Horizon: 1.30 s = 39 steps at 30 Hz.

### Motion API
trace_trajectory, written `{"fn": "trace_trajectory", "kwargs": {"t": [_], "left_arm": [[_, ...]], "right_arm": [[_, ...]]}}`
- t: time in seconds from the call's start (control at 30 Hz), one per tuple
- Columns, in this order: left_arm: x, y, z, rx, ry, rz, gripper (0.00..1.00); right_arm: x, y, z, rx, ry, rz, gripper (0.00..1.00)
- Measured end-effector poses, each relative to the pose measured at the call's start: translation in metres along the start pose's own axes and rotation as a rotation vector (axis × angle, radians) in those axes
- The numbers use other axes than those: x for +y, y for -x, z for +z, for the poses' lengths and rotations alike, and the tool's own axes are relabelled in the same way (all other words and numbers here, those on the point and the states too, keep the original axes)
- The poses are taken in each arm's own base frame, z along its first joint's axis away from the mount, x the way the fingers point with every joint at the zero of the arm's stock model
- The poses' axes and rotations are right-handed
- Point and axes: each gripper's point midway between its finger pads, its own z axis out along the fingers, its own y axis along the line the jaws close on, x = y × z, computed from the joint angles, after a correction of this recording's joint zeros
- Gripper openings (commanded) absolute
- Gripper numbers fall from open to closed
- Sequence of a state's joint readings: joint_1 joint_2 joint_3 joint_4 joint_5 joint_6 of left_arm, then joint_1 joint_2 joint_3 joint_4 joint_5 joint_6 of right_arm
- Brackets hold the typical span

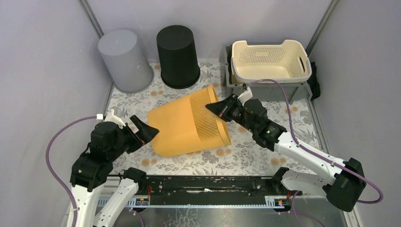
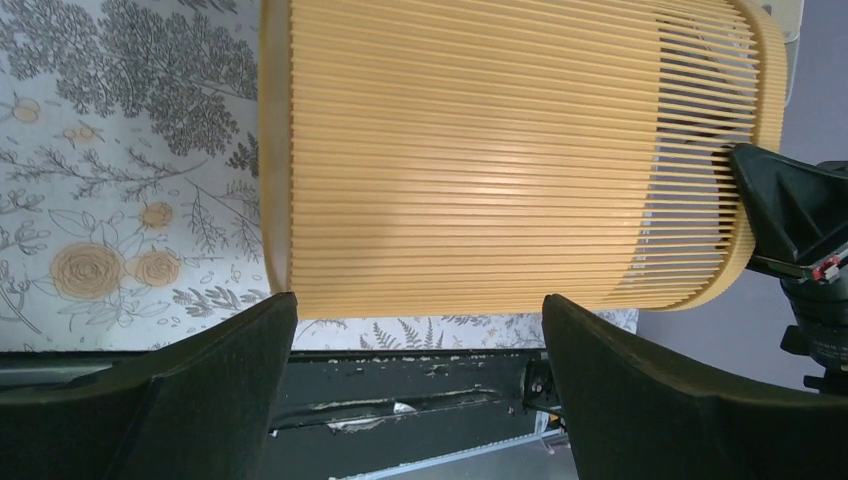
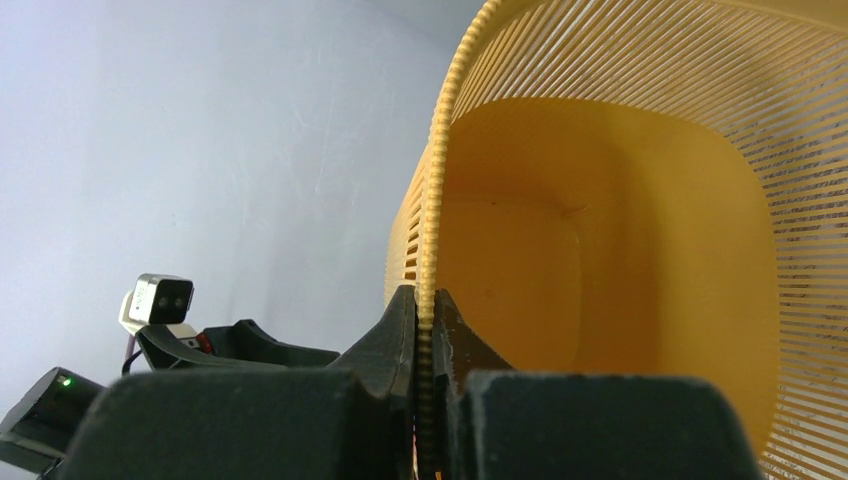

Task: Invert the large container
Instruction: Place the container at the center of the board.

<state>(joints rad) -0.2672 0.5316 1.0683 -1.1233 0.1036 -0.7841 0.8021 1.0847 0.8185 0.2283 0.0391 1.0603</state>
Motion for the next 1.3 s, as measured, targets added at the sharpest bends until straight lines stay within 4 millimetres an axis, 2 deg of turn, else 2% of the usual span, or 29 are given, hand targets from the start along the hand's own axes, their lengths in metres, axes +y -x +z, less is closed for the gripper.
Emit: {"fn": "trace_trajectory", "kwargs": {"t": [0.1, 0.43, 0.8, 1.0, 1.3], "left_arm": [[0.003, -0.006, -0.001, 0.001, -0.007, -0.021, 1.00], [0.005, -0.008, 0.001, 0.005, -0.003, -0.038, 1.00], [0.009, -0.011, 0.006, 0.024, 0.017, -0.040, 1.00], [0.013, -0.014, 0.010, 0.034, 0.028, -0.042, 1.00], [0.013, -0.014, 0.010, 0.035, 0.029, -0.043, 1.00]], "right_arm": [[-0.003, -0.009, 0.000, 0.038, 0.006, 0.011, 0.04], [-0.018, -0.035, -0.006, 0.136, 0.013, 0.057, 0.10], [-0.037, -0.050, -0.017, 0.180, -0.008, 0.070, 0.20], [-0.036, -0.052, -0.019, 0.194, 0.001, 0.058, 0.33], [-0.037, -0.068, -0.022, 0.298, -0.002, 0.020, 0.53]]}}
